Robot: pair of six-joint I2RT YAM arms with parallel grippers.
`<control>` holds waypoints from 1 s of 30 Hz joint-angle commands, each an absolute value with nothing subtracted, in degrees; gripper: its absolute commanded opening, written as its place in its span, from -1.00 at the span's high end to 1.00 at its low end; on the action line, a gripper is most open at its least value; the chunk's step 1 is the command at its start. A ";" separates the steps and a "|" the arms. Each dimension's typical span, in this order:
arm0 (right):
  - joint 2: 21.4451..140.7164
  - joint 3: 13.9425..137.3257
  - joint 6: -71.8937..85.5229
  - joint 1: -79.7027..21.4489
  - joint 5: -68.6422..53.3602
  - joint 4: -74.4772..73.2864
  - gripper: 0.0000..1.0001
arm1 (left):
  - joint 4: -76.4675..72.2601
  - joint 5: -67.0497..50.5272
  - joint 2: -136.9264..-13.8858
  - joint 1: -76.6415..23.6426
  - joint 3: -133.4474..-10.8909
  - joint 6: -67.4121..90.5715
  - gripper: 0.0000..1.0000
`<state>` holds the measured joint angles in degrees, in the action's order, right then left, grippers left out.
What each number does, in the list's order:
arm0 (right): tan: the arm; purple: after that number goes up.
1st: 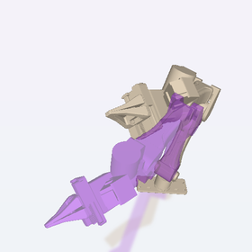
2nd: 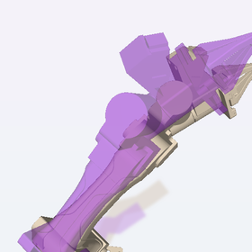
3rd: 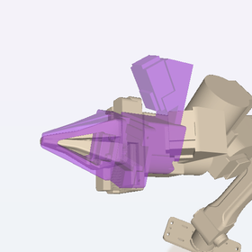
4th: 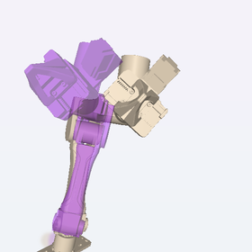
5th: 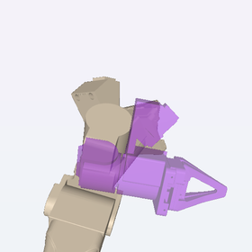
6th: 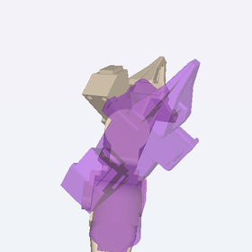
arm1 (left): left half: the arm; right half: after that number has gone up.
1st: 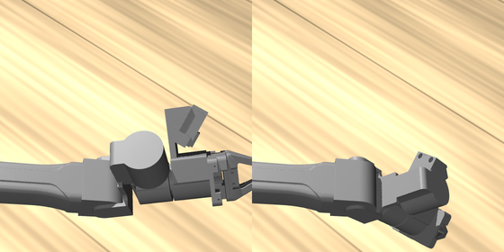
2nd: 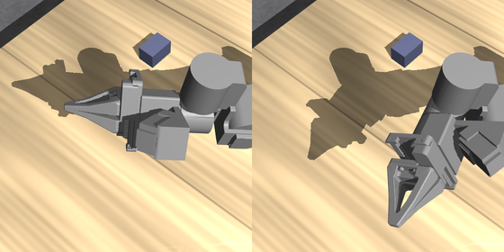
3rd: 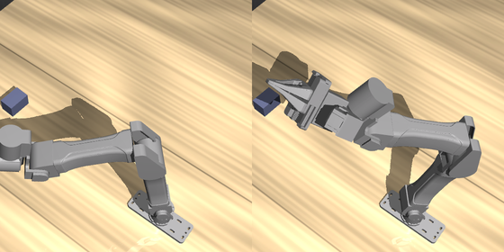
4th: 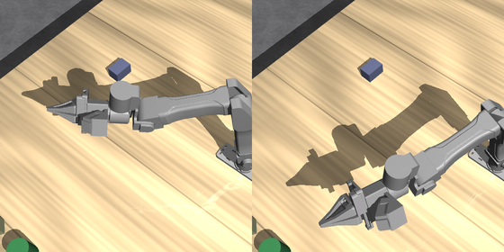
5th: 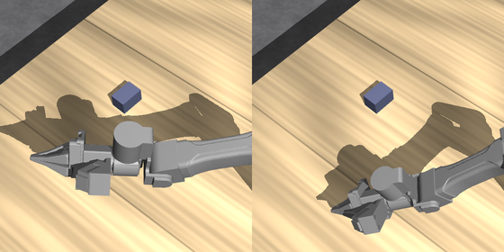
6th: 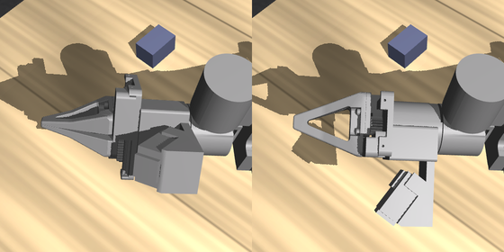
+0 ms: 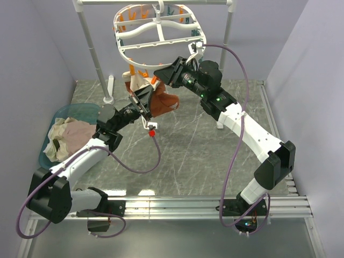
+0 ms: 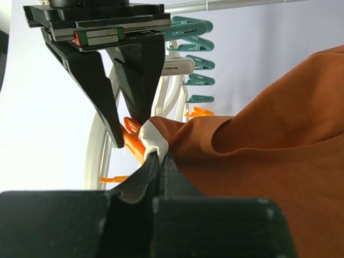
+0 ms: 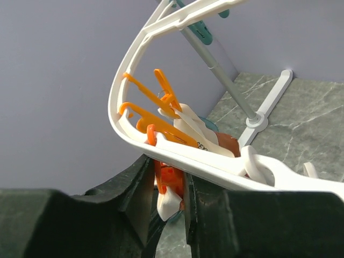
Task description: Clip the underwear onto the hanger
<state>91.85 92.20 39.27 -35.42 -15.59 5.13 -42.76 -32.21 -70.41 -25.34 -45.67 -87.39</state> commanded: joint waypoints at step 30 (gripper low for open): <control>88.60 90.35 34.98 -32.78 -17.40 0.44 -0.54 | -31.92 -33.31 -69.61 -25.58 -48.26 -92.28 0.07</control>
<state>91.72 91.09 37.36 -33.65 -16.60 1.39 -35.62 -32.14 -72.64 -25.34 -47.51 -91.11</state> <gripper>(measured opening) 0.763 0.423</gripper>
